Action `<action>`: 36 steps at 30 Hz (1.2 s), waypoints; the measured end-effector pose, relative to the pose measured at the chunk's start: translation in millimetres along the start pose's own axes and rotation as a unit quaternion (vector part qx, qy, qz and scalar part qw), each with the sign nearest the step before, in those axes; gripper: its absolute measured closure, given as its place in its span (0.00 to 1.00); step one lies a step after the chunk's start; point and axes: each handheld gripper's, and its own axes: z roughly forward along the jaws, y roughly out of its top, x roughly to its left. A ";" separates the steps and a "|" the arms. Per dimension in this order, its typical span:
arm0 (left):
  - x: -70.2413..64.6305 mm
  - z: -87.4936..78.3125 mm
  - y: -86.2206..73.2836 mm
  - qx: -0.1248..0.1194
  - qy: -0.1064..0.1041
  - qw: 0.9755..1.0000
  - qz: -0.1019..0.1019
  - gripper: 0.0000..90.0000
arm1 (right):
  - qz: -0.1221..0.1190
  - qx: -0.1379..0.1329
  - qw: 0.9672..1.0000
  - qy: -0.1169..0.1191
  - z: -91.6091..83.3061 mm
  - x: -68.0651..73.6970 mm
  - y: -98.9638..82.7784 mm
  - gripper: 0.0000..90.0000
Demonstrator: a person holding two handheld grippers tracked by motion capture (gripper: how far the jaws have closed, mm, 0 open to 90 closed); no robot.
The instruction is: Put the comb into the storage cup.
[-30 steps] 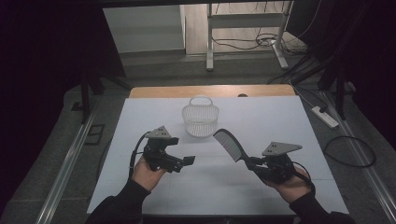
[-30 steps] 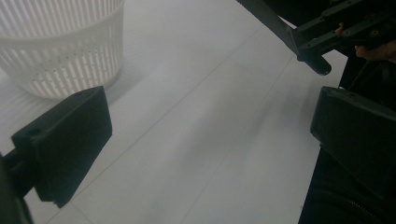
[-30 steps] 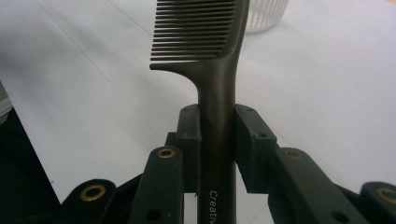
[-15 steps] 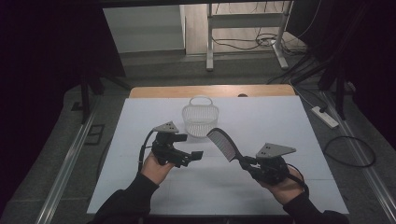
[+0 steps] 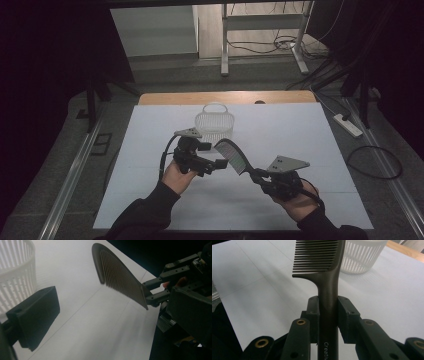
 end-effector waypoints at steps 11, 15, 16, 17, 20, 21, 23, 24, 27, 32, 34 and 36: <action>-0.5 8.0 6.2 0.002 -0.022 1.000 -0.018 0.00 | -0.012 -0.011 1.000 -0.002 2.6 9.9 3.2 0.80; -0.8 9.4 6.3 0.001 -0.023 0.999 -0.023 0.00 | -0.016 -0.014 1.000 -0.002 3.2 13.6 4.3 0.80; -0.6 9.6 6.2 0.002 -0.024 0.999 -0.024 0.00 | -0.018 -0.016 1.000 -0.003 3.5 14.6 4.5 0.80; -0.5 10.1 6.0 0.002 -0.028 0.999 -0.027 0.00 | -0.020 -0.016 1.000 -0.004 3.6 15.3 4.7 0.80; -1.2 11.3 5.4 0.003 -0.033 0.999 -0.030 0.00 | -0.024 -0.020 1.000 -0.001 3.9 18.6 5.7 0.80; -1.6 11.5 5.4 0.005 -0.034 0.999 -0.031 0.00 | -0.025 -0.020 0.999 -0.001 3.9 19.6 5.9 0.80; -2.7 11.5 5.7 0.007 -0.035 0.999 -0.031 0.00 | -0.028 -0.021 0.999 -0.001 3.9 21.1 6.0 0.80; -2.9 11.3 6.0 0.008 -0.035 0.999 -0.034 0.00 | -0.029 -0.022 0.999 -0.001 3.9 21.5 6.0 0.80; -3.8 10.1 7.1 0.009 -0.037 0.999 -0.038 0.00 | -0.031 -0.024 0.999 -0.003 3.7 21.9 6.0 0.80; -6.0 8.2 6.1 0.013 -0.038 0.999 -0.033 0.13 | -0.030 -0.026 0.999 -0.007 3.1 21.2 5.8 0.80; -6.2 6.9 5.2 0.010 -0.041 0.998 -0.036 0.28 | -0.030 -0.027 0.999 -0.009 3.2 21.2 5.7 0.80; -4.6 5.2 4.4 0.003 -0.053 0.998 -0.045 0.42 | -0.030 -0.027 0.999 -0.010 3.3 21.2 5.5 0.80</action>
